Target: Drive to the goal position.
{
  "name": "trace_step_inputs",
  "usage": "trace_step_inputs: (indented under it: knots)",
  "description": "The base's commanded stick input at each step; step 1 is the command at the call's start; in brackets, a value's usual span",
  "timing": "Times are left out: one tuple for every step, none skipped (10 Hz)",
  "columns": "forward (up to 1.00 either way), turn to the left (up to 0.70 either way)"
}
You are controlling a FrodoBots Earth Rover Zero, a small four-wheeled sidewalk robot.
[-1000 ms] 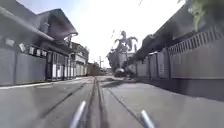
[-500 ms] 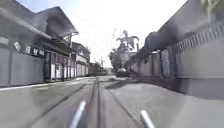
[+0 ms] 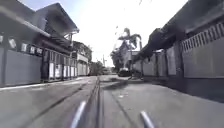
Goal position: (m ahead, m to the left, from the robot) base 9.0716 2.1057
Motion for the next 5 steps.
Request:
trace_step_inputs:
  knots:
    - [0.85,-0.21]
    - [0.85,-0.3]
    - [0.85,-0.34]
    - [0.85,-0.34]
    - [0.85,-0.24]
